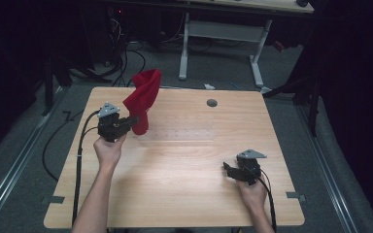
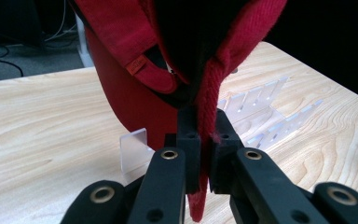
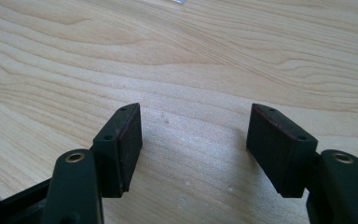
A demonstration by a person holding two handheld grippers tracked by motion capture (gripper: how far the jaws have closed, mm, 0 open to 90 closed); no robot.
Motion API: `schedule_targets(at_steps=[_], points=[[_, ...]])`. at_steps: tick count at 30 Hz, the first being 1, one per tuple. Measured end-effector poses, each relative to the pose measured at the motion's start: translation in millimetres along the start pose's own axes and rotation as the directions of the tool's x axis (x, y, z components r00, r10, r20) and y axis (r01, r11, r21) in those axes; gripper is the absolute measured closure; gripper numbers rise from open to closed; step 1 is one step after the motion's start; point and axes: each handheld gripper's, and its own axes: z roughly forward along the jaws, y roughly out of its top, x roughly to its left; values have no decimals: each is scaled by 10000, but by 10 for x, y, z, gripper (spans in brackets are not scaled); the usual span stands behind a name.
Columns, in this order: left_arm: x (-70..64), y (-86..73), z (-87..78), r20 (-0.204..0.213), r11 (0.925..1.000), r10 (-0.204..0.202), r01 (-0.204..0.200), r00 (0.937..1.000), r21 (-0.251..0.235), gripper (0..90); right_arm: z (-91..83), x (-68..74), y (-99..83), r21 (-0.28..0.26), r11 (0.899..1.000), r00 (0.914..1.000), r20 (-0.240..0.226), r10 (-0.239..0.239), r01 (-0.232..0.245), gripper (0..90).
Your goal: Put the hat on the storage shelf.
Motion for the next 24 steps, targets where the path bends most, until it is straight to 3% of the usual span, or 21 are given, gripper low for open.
schedule_targets(at_steps=[14,18,24], points=[[72,-133,-63,-385,9996,-211,217,9990,152,832,0,1,0,3,10000,10000,-21,-5,5,356],[91,-168,-89,-473,9991,-329,342,9983,266,793,0,-1,0,-1,10000,10000,-28,-27,27,355],[92,-221,-124,-690,9990,-170,198,9975,406,682,0,1,0,1,10000,10000,-24,-13,13,354]])
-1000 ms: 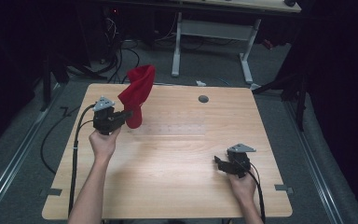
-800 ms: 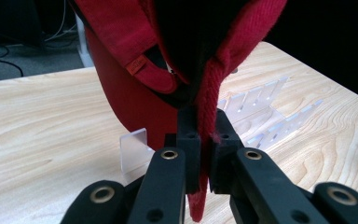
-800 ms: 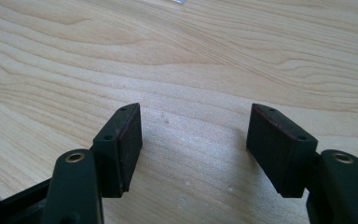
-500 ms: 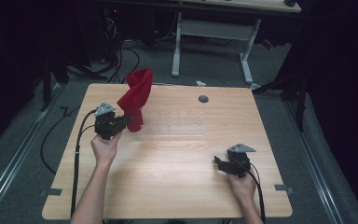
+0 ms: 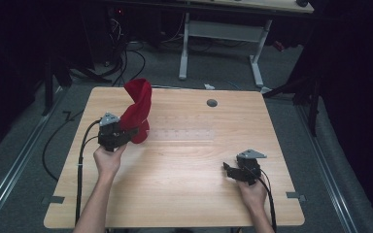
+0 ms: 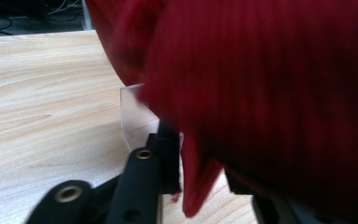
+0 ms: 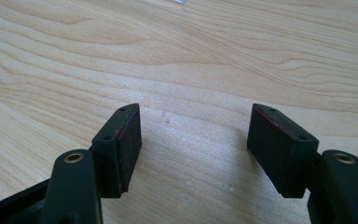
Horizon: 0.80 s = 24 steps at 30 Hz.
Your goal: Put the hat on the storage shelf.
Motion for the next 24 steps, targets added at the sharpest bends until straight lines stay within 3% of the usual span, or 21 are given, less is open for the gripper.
schedule_targets(at_steps=[10,14,24], points=[[4,-14,-78,-309,9998,209,-209,9993,7,437,-1,2,-1,4,10000,10000,4,-2,2,353],[-18,-33,-105,-421,9986,520,-514,9978,144,414,-1,1,0,4,10000,10000,3,-6,6,353],[-61,-25,-162,-493,9974,713,-708,9962,130,421,-1,2,0,7,10000,10000,-4,2,-2,352]])
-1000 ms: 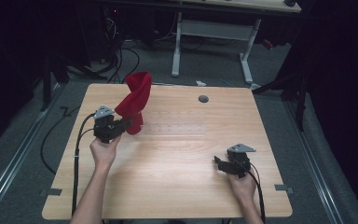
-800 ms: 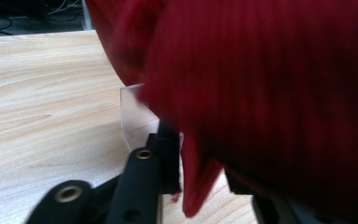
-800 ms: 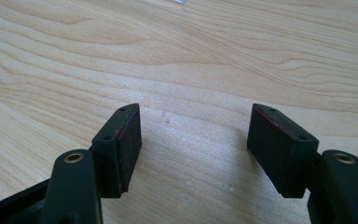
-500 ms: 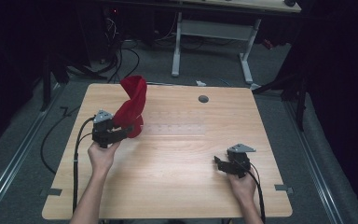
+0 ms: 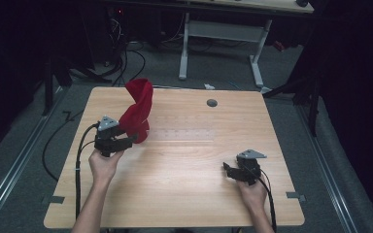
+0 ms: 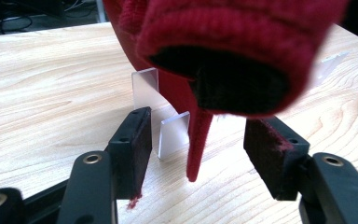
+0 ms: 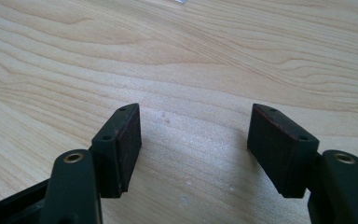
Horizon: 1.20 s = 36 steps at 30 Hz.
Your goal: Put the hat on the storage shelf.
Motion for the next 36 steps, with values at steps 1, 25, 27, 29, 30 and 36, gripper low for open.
schedule_targets(at_steps=[1,25,27,29,30,36], points=[[-6,3,-7,6,10000,4,-4,10000,-28,421,0,0,0,-3,10000,10000,1,0,0,352],[-63,63,-231,113,9984,58,-51,9999,-567,389,0,0,0,-9,10000,10000,-1,-17,17,352],[-60,62,-256,145,9981,21,-12,9999,-615,389,0,1,0,-5,10000,10000,2,2,-2,352],[-57,61,-282,183,9979,-19,31,9998,-645,387,0,1,0,-6,10000,10000,1,-1,1,352],[-58,60,-294,208,9978,-47,60,9998,-660,386,0,1,0,-7,10000,10000,1,0,0,352],[-70,47,-361,244,9974,-32,49,9997,-721,380,0,1,0,-8,10000,10000,4,-6,6,352]])
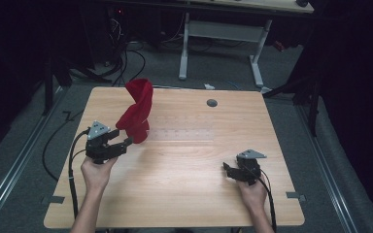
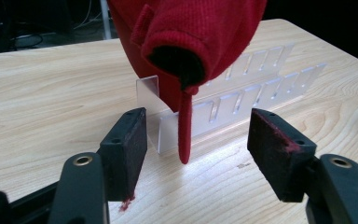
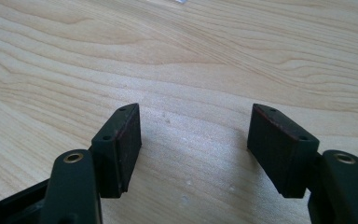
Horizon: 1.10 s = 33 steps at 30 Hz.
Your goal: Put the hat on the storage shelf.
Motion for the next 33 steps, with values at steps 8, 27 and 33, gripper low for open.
schedule_targets(at_steps=[8,27,33], points=[[-20,-11,-77,54,9999,-82,82,10000,-96,378,0,0,0,3,10000,10000,0,3,-3,352],[-54,-103,-218,154,9995,-269,271,9995,-172,375,0,0,0,3,10000,10000,-1,0,0,352],[-52,-147,-254,183,9994,-296,299,9994,-161,377,0,0,0,6,10000,10000,1,-1,1,352]])
